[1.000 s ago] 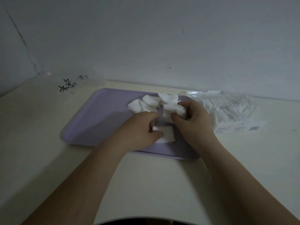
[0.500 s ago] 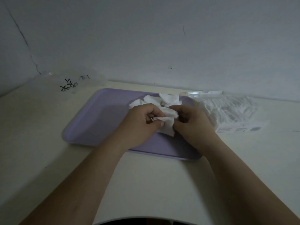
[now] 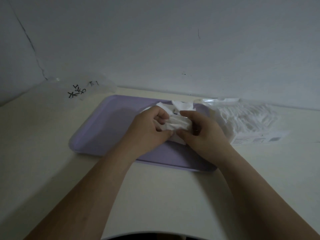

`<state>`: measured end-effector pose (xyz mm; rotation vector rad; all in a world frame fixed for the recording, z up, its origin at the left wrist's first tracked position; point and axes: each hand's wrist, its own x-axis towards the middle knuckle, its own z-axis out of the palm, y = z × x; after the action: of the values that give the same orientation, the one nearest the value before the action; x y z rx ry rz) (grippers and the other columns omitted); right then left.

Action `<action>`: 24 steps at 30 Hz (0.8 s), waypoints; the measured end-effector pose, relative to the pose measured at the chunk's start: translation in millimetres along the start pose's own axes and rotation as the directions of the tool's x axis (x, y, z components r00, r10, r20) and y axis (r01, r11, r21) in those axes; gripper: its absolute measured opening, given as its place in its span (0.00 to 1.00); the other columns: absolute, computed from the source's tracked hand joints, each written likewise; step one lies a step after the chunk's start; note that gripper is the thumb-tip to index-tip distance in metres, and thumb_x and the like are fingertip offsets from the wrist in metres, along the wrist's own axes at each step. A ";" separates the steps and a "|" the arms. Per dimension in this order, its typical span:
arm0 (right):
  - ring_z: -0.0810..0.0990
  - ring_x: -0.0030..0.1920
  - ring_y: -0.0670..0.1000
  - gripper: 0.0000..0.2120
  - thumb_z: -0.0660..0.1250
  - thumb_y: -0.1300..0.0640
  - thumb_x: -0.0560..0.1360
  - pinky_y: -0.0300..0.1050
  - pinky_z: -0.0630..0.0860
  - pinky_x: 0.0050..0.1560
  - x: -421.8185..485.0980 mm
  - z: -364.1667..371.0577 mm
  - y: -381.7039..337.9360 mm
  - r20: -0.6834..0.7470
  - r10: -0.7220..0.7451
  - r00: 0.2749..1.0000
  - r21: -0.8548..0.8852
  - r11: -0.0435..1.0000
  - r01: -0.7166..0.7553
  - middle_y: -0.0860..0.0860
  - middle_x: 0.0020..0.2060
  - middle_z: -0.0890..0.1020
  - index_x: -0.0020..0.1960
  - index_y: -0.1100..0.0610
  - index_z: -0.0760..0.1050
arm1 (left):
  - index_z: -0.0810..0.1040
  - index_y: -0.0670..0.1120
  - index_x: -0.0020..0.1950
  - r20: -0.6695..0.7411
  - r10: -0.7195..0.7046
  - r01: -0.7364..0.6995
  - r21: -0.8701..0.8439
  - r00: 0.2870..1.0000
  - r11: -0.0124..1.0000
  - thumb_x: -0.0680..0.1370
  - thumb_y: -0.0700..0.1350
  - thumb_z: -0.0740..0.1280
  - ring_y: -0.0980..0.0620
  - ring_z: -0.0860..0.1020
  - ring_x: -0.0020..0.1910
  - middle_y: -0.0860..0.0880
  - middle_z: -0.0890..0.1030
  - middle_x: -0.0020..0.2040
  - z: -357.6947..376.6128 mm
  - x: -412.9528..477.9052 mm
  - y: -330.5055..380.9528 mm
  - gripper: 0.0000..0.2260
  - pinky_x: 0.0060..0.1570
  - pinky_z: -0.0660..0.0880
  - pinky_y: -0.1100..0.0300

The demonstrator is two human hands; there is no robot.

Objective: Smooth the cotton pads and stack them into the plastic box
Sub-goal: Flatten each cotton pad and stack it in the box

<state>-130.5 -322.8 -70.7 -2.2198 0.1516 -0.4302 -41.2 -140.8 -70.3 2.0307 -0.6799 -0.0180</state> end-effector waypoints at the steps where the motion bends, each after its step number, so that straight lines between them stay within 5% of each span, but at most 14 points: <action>1: 0.82 0.54 0.42 0.27 0.76 0.54 0.76 0.44 0.79 0.62 -0.2 1.0 1.1 -0.028 -0.034 0.999 -0.017 0.999 0.034 0.41 0.57 0.83 0.73 0.45 0.75 | 0.79 0.53 0.54 -0.015 -0.011 0.012 0.085 1.000 0.996 0.72 0.46 0.79 0.56 0.79 0.38 0.55 0.80 0.46 -2.9 1.9 -4.1 0.15 0.44 0.78 0.63; 5: 0.76 0.59 0.43 0.30 0.71 0.63 0.78 0.31 0.71 0.62 0.9 3.7 8.7 0.035 -0.170 0.985 -0.094 0.981 0.173 0.45 0.69 0.75 0.76 0.45 0.71 | 0.82 0.45 0.50 -0.082 0.000 0.030 0.368 0.997 0.929 0.76 0.51 0.73 0.47 0.79 0.45 0.49 0.78 0.47 -4.1 8.2 -13.6 0.10 0.47 0.75 0.55; 9: 0.70 0.75 0.52 0.24 0.64 0.59 0.82 0.45 0.67 0.75 0.4 11.5 13.7 0.109 -0.204 0.973 -0.188 0.957 0.221 0.52 0.76 0.71 0.77 0.50 0.71 | 0.80 0.46 0.49 -0.095 -0.059 0.091 0.382 0.994 0.919 0.74 0.54 0.74 0.48 0.76 0.43 0.50 0.75 0.48 -2.4 11.1 -7.1 0.12 0.41 0.70 0.58; 12: 0.67 0.77 0.59 0.25 0.58 0.53 0.81 0.54 0.67 0.76 -1.1 11.8 12.9 0.152 -0.169 0.974 -0.278 0.938 0.206 0.55 0.78 0.68 0.78 0.50 0.71 | 0.76 0.48 0.43 -0.065 -0.105 0.122 0.400 0.992 0.908 0.72 0.55 0.74 0.49 0.77 0.41 0.52 0.77 0.43 0.6 12.4 -3.2 0.12 0.36 0.69 0.57; 16: 0.69 0.76 0.60 0.27 0.61 0.56 0.78 0.54 0.68 0.76 -3.2 11.3 8.9 0.185 -0.190 0.964 -0.290 0.927 0.238 0.55 0.78 0.69 0.77 0.52 0.72 | 0.80 0.52 0.46 0.041 -0.172 0.151 0.314 0.984 0.937 0.70 0.55 0.72 0.50 0.80 0.43 0.54 0.82 0.42 -0.5 10.8 -3.1 0.09 0.42 0.78 0.54; 20: 0.77 0.67 0.50 0.25 0.65 0.63 0.80 0.38 0.70 0.67 -1.0 7.9 10.3 0.099 -0.158 0.982 -0.216 0.960 0.176 0.49 0.70 0.76 0.75 0.49 0.74 | 0.82 0.48 0.43 0.062 -0.140 0.127 0.182 0.988 0.975 0.73 0.50 0.75 0.48 0.81 0.37 0.50 0.83 0.37 -2.9 6.2 -6.5 0.07 0.37 0.75 0.53; 24: 0.75 0.40 0.29 0.20 0.65 0.60 0.82 0.20 0.65 0.46 -0.2 1.7 1.6 -0.032 -0.038 0.999 -0.137 0.990 0.033 0.37 0.42 0.76 0.73 0.48 0.77 | 0.84 0.48 0.43 -0.062 -0.019 0.012 -0.104 0.998 0.994 0.77 0.44 0.75 0.57 0.73 0.29 0.55 0.81 0.34 -17.7 5.7 3.1 0.04 0.32 0.70 0.63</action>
<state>-130.0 -322.5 -73.0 -2.3531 0.1643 -0.4901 -32.8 -130.6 -56.8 1.9287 -0.6117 0.0013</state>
